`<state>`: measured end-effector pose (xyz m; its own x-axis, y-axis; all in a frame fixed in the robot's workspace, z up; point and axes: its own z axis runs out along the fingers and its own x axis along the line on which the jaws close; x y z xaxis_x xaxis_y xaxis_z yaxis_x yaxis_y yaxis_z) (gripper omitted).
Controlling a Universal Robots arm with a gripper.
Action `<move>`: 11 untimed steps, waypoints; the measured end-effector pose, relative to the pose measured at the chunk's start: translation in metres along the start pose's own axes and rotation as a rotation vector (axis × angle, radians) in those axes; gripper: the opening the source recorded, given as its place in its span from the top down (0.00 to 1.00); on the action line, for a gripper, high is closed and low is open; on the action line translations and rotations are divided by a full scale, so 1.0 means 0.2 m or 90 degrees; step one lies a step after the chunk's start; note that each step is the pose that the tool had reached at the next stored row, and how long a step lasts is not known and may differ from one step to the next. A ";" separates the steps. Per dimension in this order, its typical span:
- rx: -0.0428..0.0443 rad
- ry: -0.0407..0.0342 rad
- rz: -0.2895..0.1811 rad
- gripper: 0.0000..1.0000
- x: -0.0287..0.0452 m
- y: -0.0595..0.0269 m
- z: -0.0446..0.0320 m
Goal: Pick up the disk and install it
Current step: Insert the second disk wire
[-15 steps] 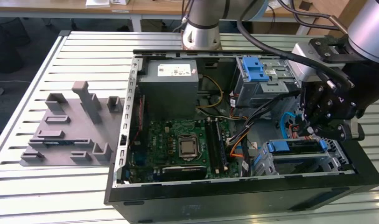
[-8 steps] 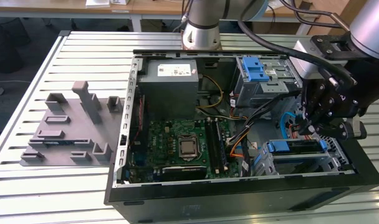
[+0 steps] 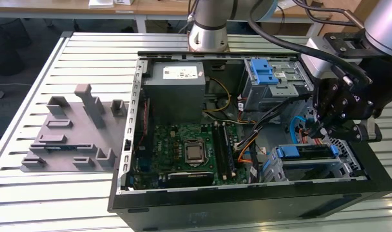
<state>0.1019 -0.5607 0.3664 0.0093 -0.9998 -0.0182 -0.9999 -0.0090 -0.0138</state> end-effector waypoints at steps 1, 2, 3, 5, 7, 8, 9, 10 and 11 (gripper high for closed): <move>0.0000 -0.0001 0.000 0.89 -0.002 0.000 -0.002; 0.0000 -0.0003 0.000 0.89 -0.002 0.000 -0.003; 0.0000 -0.0002 0.000 0.89 -0.004 0.000 -0.003; 0.0000 0.0001 0.000 0.89 -0.013 0.000 -0.004; 0.0000 0.0012 0.000 0.89 -0.035 0.000 -0.002; 0.0000 0.0014 0.000 0.89 -0.039 0.000 -0.002; 0.0000 0.0015 0.000 0.89 -0.041 0.000 -0.003; 0.0000 0.0015 0.000 0.89 -0.043 0.000 -0.003; 0.0000 0.0016 0.000 0.89 -0.046 0.000 -0.003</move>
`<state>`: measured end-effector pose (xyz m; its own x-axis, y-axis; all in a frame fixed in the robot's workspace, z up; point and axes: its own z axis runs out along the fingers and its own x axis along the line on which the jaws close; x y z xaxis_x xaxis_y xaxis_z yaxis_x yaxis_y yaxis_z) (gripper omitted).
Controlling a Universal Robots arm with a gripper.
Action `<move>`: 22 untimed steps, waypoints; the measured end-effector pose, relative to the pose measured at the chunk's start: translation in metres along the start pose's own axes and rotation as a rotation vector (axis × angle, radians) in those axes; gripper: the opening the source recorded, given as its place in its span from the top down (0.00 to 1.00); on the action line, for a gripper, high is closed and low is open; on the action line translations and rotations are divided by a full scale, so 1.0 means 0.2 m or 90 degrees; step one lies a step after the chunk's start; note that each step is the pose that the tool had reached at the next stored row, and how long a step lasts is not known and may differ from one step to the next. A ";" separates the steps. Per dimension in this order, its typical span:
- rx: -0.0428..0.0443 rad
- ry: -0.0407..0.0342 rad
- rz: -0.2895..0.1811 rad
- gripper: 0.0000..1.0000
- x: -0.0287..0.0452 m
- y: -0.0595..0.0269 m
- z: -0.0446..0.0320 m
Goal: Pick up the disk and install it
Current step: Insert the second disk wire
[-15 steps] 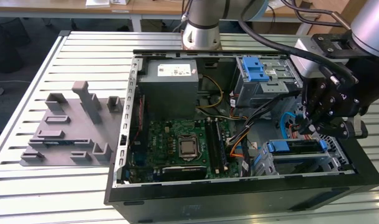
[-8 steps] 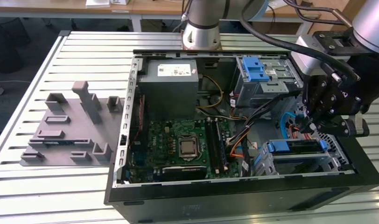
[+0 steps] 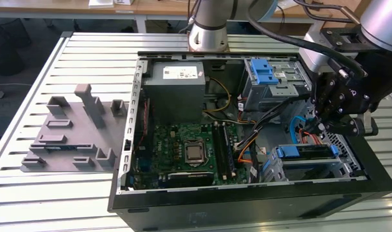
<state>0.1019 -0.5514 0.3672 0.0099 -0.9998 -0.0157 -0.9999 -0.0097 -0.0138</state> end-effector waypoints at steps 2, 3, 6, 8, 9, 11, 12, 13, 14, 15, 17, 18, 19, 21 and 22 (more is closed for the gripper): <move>0.0000 0.0001 0.000 0.89 -0.014 0.000 -0.001; -0.0001 0.0001 0.000 0.89 -0.019 0.000 -0.001; -0.0001 0.0001 0.000 0.89 -0.039 0.000 -0.002; -0.0001 0.0000 0.000 0.89 -0.051 0.001 -0.003; -0.0001 0.0001 0.000 0.89 -0.055 0.002 -0.004; -0.0001 0.0001 0.000 0.89 -0.061 0.004 -0.007; -0.0001 0.0002 0.000 0.89 -0.063 0.006 -0.009; -0.0001 0.0003 0.000 0.89 -0.063 0.012 -0.013; -0.0001 0.0001 0.000 0.89 -0.063 0.017 -0.014; 0.0000 -0.0001 0.000 0.89 -0.063 0.018 -0.014; 0.0000 0.0001 0.000 0.89 -0.067 0.018 -0.015; 0.0000 0.0001 0.000 0.89 -0.071 0.018 -0.015; 0.0000 0.0001 0.000 0.89 -0.077 0.018 -0.015; 0.0000 0.0002 0.000 0.89 -0.090 0.018 -0.015; 0.0000 0.0004 0.000 0.89 -0.096 0.018 -0.014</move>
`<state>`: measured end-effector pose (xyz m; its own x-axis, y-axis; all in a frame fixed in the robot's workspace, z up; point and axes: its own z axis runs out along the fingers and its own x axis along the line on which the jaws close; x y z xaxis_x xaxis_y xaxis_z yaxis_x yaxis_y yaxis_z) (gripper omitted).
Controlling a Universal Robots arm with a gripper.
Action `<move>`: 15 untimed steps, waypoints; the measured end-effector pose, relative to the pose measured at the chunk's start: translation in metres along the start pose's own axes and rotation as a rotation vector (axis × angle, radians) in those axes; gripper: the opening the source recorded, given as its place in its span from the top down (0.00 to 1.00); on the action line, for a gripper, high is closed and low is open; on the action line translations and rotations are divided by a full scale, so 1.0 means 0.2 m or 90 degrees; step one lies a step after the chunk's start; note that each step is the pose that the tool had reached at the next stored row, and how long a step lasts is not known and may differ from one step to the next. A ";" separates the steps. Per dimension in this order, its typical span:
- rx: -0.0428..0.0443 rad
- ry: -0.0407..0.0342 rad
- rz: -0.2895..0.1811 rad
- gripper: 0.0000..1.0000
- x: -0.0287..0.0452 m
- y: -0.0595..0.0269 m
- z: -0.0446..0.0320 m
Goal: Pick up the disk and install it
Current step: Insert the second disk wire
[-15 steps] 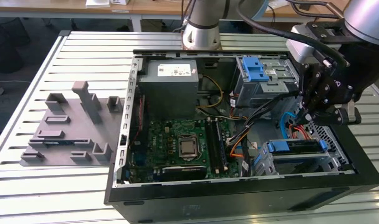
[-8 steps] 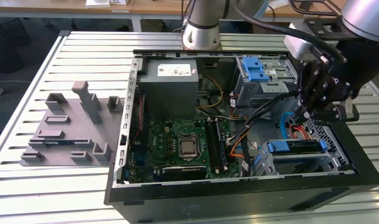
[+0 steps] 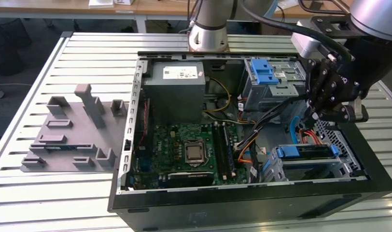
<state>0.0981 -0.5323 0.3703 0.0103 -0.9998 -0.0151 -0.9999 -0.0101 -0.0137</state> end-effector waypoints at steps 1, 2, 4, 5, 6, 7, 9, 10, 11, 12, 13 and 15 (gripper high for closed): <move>0.0000 0.0001 0.000 0.89 -0.006 0.000 0.000; 0.0000 0.0004 0.000 0.89 -0.011 0.000 0.000; 0.0000 0.0010 0.000 0.89 -0.021 0.000 0.000; 0.0000 0.0013 0.000 0.89 -0.025 -0.001 0.000; 0.0000 0.0014 0.000 0.83 -0.028 -0.001 0.001; -0.0001 0.0020 0.000 0.83 -0.031 -0.001 0.001; -0.0002 0.0036 0.000 0.82 -0.037 -0.004 0.004; -0.0003 0.0050 0.000 0.82 -0.039 -0.004 0.007; -0.0003 0.0059 0.000 0.75 -0.039 -0.005 0.012; -0.0003 0.0066 0.000 0.75 -0.039 -0.005 0.017; -0.0003 0.0070 0.000 0.75 -0.039 -0.005 0.021; -0.0003 0.0078 0.000 0.75 -0.039 -0.005 0.030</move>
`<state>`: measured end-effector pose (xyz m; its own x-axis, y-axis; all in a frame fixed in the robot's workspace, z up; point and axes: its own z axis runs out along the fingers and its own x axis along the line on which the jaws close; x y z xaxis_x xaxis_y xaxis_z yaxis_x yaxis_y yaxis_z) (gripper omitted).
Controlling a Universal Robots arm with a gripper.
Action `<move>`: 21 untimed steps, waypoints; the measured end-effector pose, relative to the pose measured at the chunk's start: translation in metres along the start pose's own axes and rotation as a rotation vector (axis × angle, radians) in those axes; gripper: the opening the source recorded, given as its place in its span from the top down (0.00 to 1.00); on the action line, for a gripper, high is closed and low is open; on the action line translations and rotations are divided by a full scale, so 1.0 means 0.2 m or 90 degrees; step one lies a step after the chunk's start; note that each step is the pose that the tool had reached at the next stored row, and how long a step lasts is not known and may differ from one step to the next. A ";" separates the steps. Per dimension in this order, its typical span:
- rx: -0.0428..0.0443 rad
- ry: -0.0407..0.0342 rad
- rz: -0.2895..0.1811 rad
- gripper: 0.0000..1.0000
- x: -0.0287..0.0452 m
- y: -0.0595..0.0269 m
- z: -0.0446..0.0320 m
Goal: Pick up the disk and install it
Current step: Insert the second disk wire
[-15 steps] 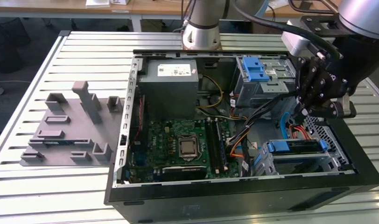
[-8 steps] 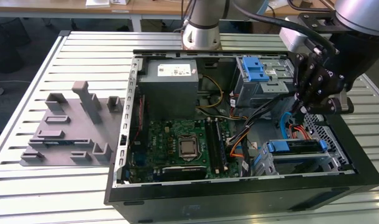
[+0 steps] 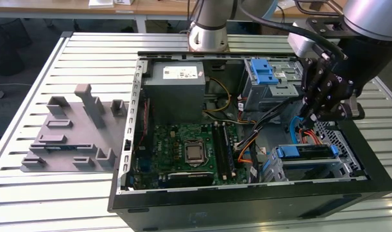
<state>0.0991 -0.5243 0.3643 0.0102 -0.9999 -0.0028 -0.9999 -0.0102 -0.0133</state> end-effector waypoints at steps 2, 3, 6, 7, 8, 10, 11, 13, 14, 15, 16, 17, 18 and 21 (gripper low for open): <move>0.0000 0.0016 0.000 0.75 0.000 0.000 0.008; 0.0000 0.0022 0.000 0.75 0.000 0.000 0.012; 0.0000 0.0036 0.000 0.75 0.000 0.000 0.023; 0.0000 0.0038 0.000 0.75 0.000 0.000 0.026; 0.0000 0.0040 0.000 0.77 0.000 0.000 0.028; 0.0000 0.0041 0.000 0.83 0.000 0.000 0.030; 0.0000 0.0038 0.000 0.83 0.000 0.000 0.031; 0.0001 -0.0058 0.000 0.84 0.000 0.000 0.033; 0.0002 -0.0122 0.000 0.84 0.000 0.000 0.033; 0.0002 -0.0167 0.000 0.84 0.001 0.000 0.035; 0.0002 -0.0198 0.000 0.84 0.003 0.000 0.036; 0.0002 -0.0229 0.000 0.84 0.005 0.000 0.037; 0.0003 -0.0263 -0.001 0.84 0.008 0.000 0.038; 0.0008 -0.0295 -0.005 0.84 0.024 0.000 0.043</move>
<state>0.0992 -0.5292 0.3557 0.0190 -0.9986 -0.0490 -0.9997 -0.0182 -0.0149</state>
